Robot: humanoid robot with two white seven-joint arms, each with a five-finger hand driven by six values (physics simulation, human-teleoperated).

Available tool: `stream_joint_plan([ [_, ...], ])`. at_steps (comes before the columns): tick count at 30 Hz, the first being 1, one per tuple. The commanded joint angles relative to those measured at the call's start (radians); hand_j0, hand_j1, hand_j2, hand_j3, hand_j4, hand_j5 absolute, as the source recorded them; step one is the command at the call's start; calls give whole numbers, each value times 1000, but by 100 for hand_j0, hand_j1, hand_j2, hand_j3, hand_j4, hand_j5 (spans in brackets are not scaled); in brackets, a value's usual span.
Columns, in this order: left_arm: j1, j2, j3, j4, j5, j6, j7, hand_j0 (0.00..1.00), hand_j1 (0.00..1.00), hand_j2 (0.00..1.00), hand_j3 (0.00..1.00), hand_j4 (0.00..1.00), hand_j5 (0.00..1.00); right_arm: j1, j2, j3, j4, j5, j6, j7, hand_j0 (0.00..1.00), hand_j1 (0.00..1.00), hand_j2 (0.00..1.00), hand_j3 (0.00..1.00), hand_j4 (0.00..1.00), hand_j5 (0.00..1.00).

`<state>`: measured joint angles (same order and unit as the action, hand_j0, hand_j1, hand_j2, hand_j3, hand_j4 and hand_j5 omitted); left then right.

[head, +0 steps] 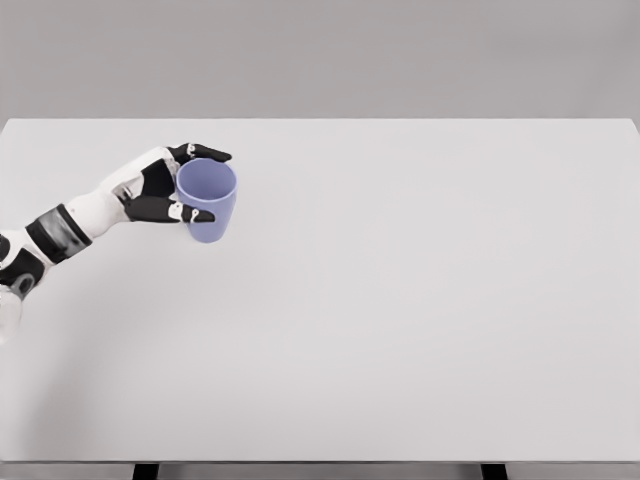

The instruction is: Flip the cup with left arm and place it on the table

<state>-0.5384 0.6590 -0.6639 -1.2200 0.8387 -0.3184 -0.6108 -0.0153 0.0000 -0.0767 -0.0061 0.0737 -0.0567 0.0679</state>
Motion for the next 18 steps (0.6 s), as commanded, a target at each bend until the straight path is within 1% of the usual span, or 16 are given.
stream_joint_plan([
  [1,0,-29,-6,0,-12,-74,0,65,65,65,65,65,65,0,0,0,0,0,0,0,100,100,100,100,100,100],
  [2,0,-35,-8,5,-12,-85,0,65,65,65,65,65,65,0,0,0,0,0,0,1,100,100,100,100,100,100],
  [4,0,-59,-17,27,-23,-157,0,65,65,65,65,65,65,0,0,0,0,0,0,1,100,100,100,100,100,100],
  [5,0,-70,-19,37,-43,-182,0,65,65,65,65,65,65,0,0,0,0,0,0,0,100,100,100,100,100,100],
  [8,-3,-108,-17,80,-53,-186,0,65,65,65,65,65,65,2,0,0,0,0,0,0,100,100,100,100,100,100],
  [11,-5,-127,-11,103,-75,-192,0,65,65,65,65,65,65,0,0,0,0,0,0,0,100,100,100,100,100,100],
  [13,-20,-147,-11,134,-75,-194,0,65,65,65,65,65,65,0,0,0,0,0,0,0,100,100,100,100,100,100],
  [14,-28,-162,-11,155,-90,-194,0,65,65,65,65,65,65,0,0,0,0,0,0,0,100,100,100,100,100,100],
  [16,-32,-180,-9,160,-115,-194,0,66,66,66,66,66,66,0,0,0,0,0,0,1,100,100,100,100,100,100],
  [18,-34,-193,-9,168,-119,-194,0,66,66,66,66,66,66,0,0,0,0,0,0,0,100,100,100,100,100,100],
])
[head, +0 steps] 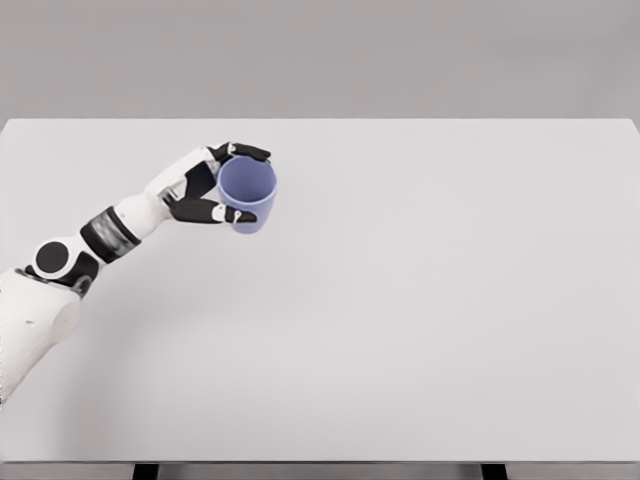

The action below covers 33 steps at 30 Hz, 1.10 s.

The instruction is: Flip the cup with left arm and place it on the table

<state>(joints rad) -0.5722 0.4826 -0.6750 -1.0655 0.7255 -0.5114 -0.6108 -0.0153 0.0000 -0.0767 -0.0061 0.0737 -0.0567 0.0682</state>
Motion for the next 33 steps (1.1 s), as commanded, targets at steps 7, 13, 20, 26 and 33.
stream_joint_plan([
  [7,-8,-44,2,64,-8,8,0,70,70,70,70,70,70,0,0,0,0,0,0,-1,100,100,100,100,100,100],
  [13,-8,-47,2,68,-12,4,0,91,91,91,91,91,91,0,0,0,0,0,0,-1,100,100,100,100,100,100],
  [20,-8,-47,0,64,-12,2,0,100,100,100,100,100,100,0,0,0,0,0,0,-1,100,100,100,100,100,100],
  [26,-18,-44,3,50,-9,1,0,100,100,100,100,100,100,0,0,0,0,0,0,-1,100,100,100,100,100,100],
  [33,-104,65,5,27,-21,1,0,100,100,100,100,100,100,0,0,0,0,0,0,-1,100,100,100,100,100,100],
])
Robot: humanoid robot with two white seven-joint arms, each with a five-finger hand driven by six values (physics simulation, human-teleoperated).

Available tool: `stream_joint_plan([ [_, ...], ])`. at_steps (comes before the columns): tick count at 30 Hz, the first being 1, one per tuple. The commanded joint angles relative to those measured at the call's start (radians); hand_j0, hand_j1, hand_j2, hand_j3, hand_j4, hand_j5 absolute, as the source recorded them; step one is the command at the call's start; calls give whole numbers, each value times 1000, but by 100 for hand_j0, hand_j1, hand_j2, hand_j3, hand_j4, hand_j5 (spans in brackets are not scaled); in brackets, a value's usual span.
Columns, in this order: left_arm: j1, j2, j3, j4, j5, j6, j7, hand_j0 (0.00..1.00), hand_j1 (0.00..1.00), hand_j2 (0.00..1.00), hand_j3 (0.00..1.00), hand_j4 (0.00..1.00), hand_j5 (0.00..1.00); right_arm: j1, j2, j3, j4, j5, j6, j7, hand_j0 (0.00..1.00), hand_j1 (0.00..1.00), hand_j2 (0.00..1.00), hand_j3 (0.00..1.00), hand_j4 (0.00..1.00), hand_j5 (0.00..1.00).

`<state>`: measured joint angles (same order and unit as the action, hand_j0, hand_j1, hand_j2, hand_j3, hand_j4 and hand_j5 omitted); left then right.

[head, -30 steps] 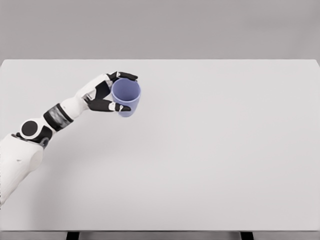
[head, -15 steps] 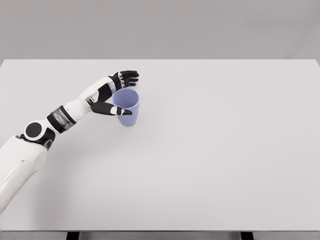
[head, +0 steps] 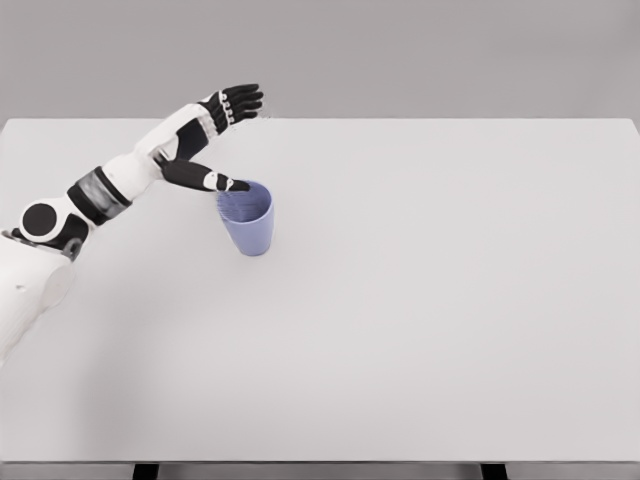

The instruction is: Flip the cup with left arm and place it on the table

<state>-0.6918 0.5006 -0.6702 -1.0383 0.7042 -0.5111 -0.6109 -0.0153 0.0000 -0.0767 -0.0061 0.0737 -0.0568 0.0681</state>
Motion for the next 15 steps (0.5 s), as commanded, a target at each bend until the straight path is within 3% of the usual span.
stream_joint_plan([
  [1,-5,107,0,1,-66,0,0,100,100,100,100,100,100,0,0,0,0,0,0,1,100,100,100,100,100,100],
  [2,-18,143,0,1,-110,-3,0,100,100,100,100,100,100,0,0,0,0,0,0,1,100,100,100,100,100,100],
  [3,-32,213,1,4,-204,-53,0,100,100,100,100,100,100,0,0,0,0,0,0,-1,100,100,100,100,100,100],
  [5,-34,288,3,52,-268,-100,0,100,100,100,100,100,100,0,0,0,0,0,0,-1,100,100,100,100,100,100],
  [7,-26,318,3,92,-322,-100,0,100,100,100,100,100,100,0,0,0,0,0,0,-1,100,100,100,100,100,100],
  [9,-23,305,3,152,-433,-100,0,100,100,100,100,100,100,0,0,0,0,0,0,1,100,100,100,100,100,100],
  [15,-21,279,3,173,-437,-100,0,100,100,100,100,100,100,0,0,0,0,0,0,1,100,100,100,100,100,100],
])
